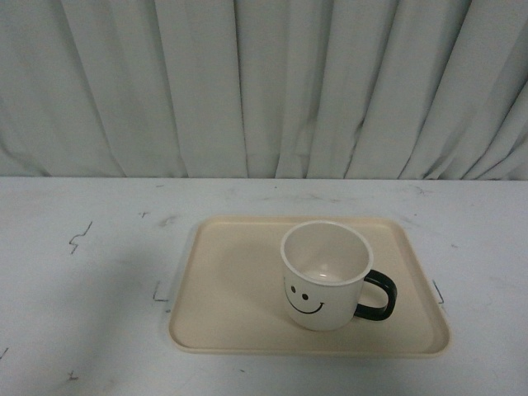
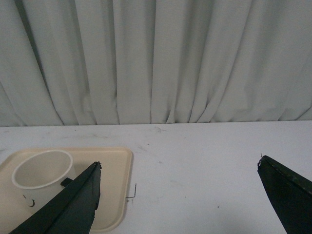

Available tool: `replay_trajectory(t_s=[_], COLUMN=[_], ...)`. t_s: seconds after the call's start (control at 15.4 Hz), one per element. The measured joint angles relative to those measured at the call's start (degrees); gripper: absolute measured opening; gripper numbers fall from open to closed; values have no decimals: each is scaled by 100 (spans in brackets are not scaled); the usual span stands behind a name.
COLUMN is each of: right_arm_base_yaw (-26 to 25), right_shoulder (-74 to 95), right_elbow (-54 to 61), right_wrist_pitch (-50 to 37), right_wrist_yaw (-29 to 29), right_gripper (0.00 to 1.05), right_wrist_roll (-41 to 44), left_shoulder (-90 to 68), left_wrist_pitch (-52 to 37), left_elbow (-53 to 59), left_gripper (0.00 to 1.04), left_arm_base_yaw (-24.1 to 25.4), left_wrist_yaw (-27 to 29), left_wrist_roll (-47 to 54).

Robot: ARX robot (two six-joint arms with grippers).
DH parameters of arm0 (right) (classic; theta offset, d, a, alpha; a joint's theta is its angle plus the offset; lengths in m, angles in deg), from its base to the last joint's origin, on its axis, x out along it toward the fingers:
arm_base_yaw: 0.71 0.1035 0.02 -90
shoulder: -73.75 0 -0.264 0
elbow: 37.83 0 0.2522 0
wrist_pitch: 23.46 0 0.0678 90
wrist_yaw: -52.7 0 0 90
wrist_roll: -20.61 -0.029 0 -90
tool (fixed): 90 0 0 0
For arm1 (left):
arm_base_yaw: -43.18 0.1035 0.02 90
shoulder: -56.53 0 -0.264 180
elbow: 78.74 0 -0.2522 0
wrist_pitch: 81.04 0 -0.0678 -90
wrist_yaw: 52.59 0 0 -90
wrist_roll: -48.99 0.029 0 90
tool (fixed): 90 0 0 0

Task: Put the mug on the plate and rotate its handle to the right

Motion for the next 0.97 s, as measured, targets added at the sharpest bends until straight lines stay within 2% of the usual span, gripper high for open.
replay_trajectory(t_s=[0.26,0.32,0.52,0.58,0.65,0.97], right_arm_base_yaw=[0,0,0,0,0,0], right_shoulder=[0,0,0,0,0,0], right_elbow=[0,0,0,0,0,0], right_wrist_pitch=[0,0,0,-2,2,0], right_wrist_yaw=[0,0,-2,0,0,-2], right_gripper=[98,98,98,98,98,98], right_wrist_roll=[0,0,0,0,0,0], left_shoulder=[1108,1182,1873,2269,2852,3963], left_wrist_pitch=[568,214,922,1189,1751,2758], left_elbow=[551,728,1025,1025,1080,1082], left_gripper=[2,2,2,2,2,2], left_arm_base_yaw=[452,538,748,1102,1300,1270], left_wrist_yaw=[-496,-584,-831,-1217,-1351,-1353], left_wrist_roll=[2,0,2,2,0,-2])
